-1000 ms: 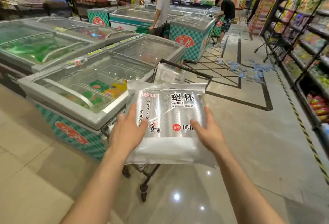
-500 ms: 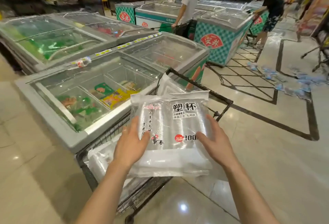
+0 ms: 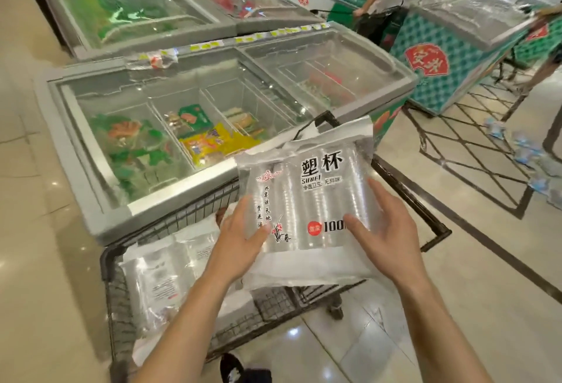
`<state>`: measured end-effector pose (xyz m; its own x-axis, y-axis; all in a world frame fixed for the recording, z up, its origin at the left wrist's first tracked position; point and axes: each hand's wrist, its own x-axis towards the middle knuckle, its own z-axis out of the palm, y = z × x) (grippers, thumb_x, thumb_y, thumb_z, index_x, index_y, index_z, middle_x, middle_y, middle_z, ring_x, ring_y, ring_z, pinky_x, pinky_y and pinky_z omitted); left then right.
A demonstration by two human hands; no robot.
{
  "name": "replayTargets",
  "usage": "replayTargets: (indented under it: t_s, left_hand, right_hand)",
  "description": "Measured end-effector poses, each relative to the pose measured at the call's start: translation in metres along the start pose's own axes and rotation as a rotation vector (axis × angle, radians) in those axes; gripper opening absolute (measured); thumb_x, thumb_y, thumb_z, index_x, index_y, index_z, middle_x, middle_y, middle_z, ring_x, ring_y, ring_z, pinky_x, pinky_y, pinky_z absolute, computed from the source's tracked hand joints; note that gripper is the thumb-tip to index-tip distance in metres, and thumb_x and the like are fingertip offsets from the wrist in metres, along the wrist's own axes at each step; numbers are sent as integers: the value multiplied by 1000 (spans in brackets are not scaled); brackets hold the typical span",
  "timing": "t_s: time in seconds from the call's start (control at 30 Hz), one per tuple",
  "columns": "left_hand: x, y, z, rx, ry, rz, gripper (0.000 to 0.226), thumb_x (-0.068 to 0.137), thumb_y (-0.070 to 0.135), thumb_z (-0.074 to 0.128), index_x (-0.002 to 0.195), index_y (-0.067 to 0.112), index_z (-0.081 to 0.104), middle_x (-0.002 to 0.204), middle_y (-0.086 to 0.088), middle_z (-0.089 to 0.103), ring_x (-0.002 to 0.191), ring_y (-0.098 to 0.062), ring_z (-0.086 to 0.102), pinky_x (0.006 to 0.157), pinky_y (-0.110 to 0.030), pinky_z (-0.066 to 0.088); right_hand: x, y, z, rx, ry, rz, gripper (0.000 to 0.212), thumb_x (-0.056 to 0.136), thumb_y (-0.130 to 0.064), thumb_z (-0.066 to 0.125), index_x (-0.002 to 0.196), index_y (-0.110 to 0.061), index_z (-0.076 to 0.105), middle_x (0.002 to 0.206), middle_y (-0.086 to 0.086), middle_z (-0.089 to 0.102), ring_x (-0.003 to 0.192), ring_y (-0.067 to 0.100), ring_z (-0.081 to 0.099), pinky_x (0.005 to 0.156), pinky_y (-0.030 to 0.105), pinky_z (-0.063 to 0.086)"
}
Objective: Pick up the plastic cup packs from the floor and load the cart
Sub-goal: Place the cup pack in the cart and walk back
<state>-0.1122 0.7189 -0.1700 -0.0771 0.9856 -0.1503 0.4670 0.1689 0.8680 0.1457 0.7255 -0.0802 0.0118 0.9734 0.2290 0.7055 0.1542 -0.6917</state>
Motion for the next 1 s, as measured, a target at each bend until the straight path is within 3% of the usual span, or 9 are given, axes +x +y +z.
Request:
replayTargets:
  t_s: [0.07, 0.2, 0.3, 0.4, 0.5, 0.6, 0.83, 1.0]
  left_hand:
    - [15, -7, 4, -11, -12, -43, 77, 90, 59, 49, 151, 43, 5, 160, 7, 14, 143, -23, 28, 114, -49, 29]
    - [52, -45, 11, 22, -26, -179, 71, 96, 44, 50, 154, 33, 10, 158, -6, 22, 139, -24, 34, 112, -38, 28]
    - [73, -85, 17, 33, -60, -330, 70, 95, 46, 50, 153, 29, 14, 156, -9, 29, 135, -27, 41, 111, -41, 33]
    - [85, -124, 29, 56, -53, -456, 67, 93, 48, 49, 151, 31, 21, 149, -10, 40, 128, -29, 48, 106, -45, 40]
    - [89, -149, 39, 230, -58, -542, 67, 90, 53, 46, 150, 37, 21, 152, -11, 34, 135, -33, 37, 106, -49, 39]
    - [91, -168, 45, 378, -62, -606, 71, 90, 53, 48, 152, 30, 21, 159, -10, 19, 144, -32, 19, 110, -48, 32]
    - [100, -201, 55, 378, -81, -711, 72, 91, 52, 47, 153, 28, 19, 161, -9, 14, 146, -32, 12, 113, -50, 28]
    - [104, -203, 62, 363, -63, -723, 71, 92, 48, 48, 152, 27, 19, 161, -9, 11, 146, -32, 7, 113, -50, 26]
  right_hand:
    - [19, -3, 4, -72, -16, -52, 75, 83, -40, 72, 148, -31, 36, 142, -4, 45, 129, 3, 37, 104, 23, 28]
    - [72, -9, 27, -271, -82, -159, 73, 84, -44, 70, 148, -31, 36, 139, 4, 43, 116, 4, 40, 92, 24, 35]
    - [105, -10, 45, -373, -127, -212, 71, 83, -43, 71, 145, -33, 39, 138, 8, 43, 111, 20, 53, 81, 32, 46]
    - [131, -3, 65, -456, -177, -257, 71, 80, -40, 73, 143, -34, 39, 139, 12, 42, 103, 33, 59, 80, 44, 53]
    - [150, 12, 90, -509, -213, -286, 72, 78, -37, 75, 142, -31, 41, 138, 18, 43, 105, 40, 57, 83, 50, 52]
    - [163, 30, 116, -564, -240, -310, 73, 76, -39, 76, 141, -31, 44, 136, 17, 45, 105, 40, 56, 82, 49, 52]
    - [171, 85, 160, -552, -377, -163, 78, 79, -39, 73, 147, -31, 36, 140, 19, 41, 118, 41, 50, 91, 48, 48]
    - [176, 94, 157, -652, -341, -273, 75, 76, -50, 59, 144, -21, 44, 127, 22, 54, 120, 42, 45, 88, 51, 43]
